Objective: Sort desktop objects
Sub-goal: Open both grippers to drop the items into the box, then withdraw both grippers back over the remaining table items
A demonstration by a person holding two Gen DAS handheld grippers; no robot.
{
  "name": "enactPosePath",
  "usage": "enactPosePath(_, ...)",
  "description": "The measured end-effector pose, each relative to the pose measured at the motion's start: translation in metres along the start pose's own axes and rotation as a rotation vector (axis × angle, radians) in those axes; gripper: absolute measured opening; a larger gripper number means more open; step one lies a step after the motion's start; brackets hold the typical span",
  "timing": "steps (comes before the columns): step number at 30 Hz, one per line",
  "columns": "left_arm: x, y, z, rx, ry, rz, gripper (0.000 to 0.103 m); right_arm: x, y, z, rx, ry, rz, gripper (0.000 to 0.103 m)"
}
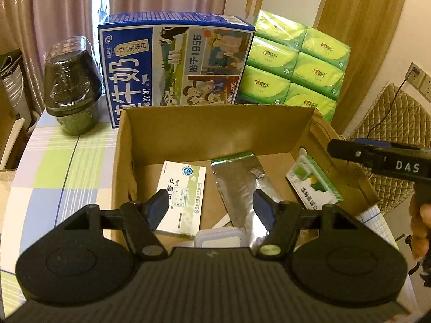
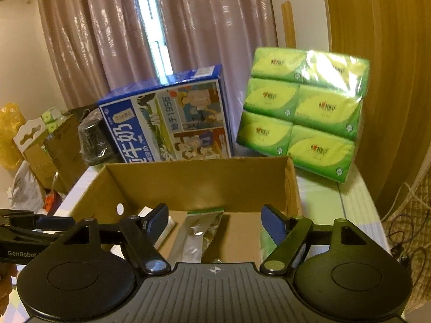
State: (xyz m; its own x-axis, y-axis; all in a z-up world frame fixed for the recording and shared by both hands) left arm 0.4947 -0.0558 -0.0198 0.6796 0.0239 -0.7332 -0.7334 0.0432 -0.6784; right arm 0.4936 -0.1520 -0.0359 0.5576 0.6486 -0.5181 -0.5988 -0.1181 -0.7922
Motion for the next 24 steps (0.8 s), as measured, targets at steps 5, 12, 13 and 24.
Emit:
enactPosePath(5,-0.022,0.006,0.005,-0.011,0.006,0.001,0.065,-0.030,-0.003,0.013,-0.015,0.007,-0.018,0.081)
enactPosePath(12,-0.069,0.017,0.016,-0.021,-0.001,-0.003,0.067,-0.080,0.006,0.042,-0.049,0.010,-0.019,0.090)
enactPosePath(13,-0.078,0.020,0.018,-0.019,-0.004,-0.006,0.067,-0.088,0.008,0.046,-0.051,0.008,-0.018,0.090)
enactPosePath(24,-0.149,0.063,0.033,-0.011,-0.015,-0.011,0.081,-0.140,0.058,0.098,-0.144,-0.027,0.041,0.101)
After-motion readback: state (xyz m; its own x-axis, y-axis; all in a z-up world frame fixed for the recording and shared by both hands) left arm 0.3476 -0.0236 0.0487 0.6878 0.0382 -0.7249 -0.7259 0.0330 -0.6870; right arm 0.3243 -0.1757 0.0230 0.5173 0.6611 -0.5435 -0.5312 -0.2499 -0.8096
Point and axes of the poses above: each gripper's, at about its wrist camera, not at the fingertips, and x roughly the way its jaws point, z to its left, y to its underside, the point moved 6 cm from there along x, roughly the way its jaws point, and after that the axes turned 14 degrees about -y, right-handed, at the moved point
